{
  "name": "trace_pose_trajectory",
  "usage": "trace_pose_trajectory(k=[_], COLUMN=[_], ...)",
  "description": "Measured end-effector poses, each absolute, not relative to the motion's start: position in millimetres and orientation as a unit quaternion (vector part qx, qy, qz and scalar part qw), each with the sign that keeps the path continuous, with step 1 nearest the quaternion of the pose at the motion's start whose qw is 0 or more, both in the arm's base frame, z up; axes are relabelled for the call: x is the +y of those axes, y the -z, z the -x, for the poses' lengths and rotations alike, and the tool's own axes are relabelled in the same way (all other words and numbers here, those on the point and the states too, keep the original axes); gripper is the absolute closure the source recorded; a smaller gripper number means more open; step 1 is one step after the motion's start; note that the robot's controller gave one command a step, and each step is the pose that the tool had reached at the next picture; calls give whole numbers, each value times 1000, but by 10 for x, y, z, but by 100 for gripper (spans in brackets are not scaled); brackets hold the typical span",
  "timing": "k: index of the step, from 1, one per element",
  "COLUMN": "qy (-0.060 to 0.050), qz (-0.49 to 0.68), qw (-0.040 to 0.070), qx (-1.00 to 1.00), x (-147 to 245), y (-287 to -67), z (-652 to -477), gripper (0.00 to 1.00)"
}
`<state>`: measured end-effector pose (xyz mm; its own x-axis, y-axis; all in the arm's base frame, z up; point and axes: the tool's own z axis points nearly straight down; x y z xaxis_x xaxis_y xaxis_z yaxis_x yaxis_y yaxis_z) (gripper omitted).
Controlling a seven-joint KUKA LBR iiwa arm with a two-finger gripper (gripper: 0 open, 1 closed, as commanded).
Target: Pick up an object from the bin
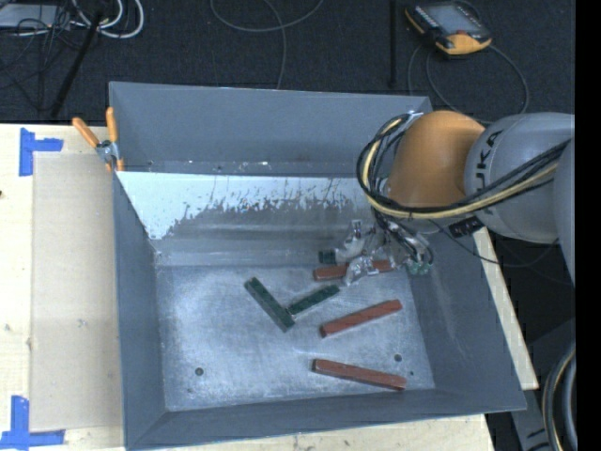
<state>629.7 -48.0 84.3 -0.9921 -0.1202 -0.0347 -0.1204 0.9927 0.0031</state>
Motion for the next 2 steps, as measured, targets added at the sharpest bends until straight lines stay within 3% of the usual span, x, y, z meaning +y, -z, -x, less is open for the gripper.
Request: trace_pose_trajectory(k=[1,2], qy=[0,0], qz=[61,60], qw=[2,1], qx=[998,998], x=[-481,-482], y=[-934,-1031], z=[-6307,-6302], gripper=[100,100])
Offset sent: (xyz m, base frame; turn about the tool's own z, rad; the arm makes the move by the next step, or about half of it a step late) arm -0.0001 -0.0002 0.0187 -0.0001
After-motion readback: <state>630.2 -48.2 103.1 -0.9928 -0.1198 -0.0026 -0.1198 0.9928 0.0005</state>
